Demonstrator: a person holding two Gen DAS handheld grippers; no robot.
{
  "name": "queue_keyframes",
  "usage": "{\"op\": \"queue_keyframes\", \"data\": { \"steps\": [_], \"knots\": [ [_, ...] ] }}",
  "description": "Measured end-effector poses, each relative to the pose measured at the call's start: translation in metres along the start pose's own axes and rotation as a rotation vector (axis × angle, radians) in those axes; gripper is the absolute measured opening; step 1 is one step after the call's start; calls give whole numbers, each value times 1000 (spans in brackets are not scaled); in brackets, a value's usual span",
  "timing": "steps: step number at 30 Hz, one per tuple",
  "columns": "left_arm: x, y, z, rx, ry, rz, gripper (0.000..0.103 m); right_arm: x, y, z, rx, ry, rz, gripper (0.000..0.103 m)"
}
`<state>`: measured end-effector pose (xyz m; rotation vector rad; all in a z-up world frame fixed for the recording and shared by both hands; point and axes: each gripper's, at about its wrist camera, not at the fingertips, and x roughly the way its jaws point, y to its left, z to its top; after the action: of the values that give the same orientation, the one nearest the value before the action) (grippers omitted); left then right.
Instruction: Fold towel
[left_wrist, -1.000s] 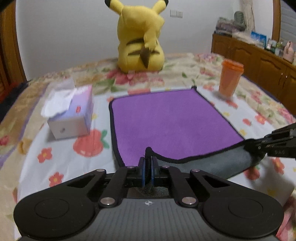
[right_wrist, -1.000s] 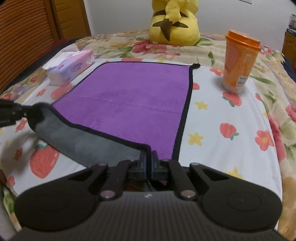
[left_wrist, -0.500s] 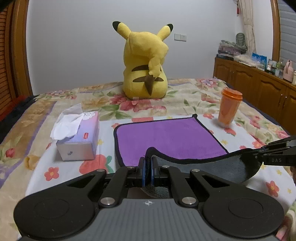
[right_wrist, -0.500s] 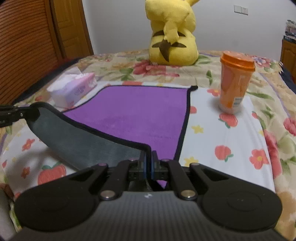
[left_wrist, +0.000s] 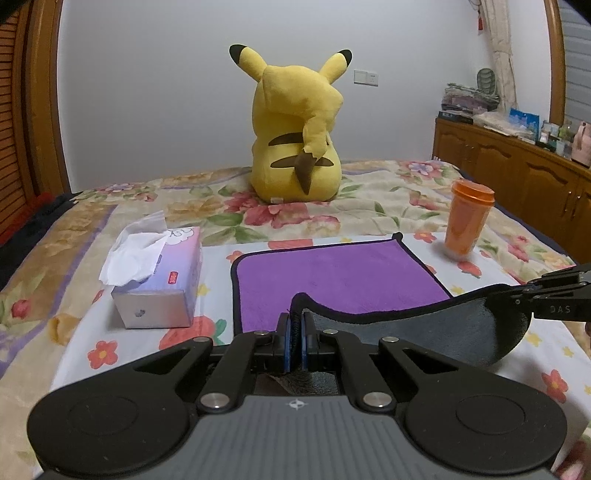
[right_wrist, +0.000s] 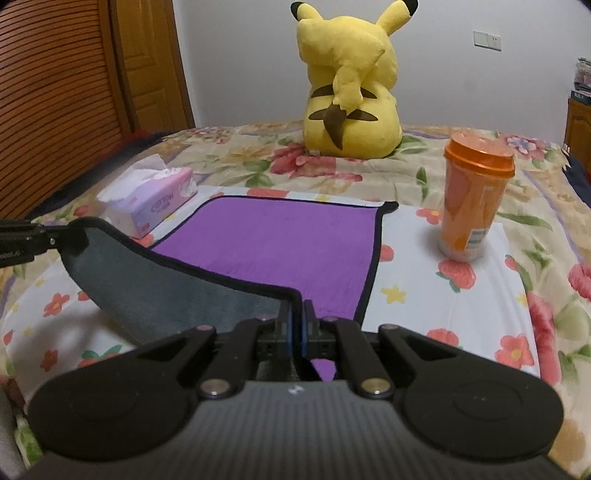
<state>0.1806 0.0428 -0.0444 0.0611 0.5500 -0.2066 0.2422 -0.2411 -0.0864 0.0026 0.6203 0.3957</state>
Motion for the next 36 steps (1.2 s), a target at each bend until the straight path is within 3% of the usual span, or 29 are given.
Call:
{"op": "queue_keyframes", "data": {
  "steps": [22, 36],
  "knots": [
    [38, 6, -1, 2, 23, 32, 8, 32, -13, 2, -39, 13, -15, 5],
    [45, 13, 12, -7, -17, 40, 8, 38, -15, 11, -58, -20, -14, 5]
  ]
}}
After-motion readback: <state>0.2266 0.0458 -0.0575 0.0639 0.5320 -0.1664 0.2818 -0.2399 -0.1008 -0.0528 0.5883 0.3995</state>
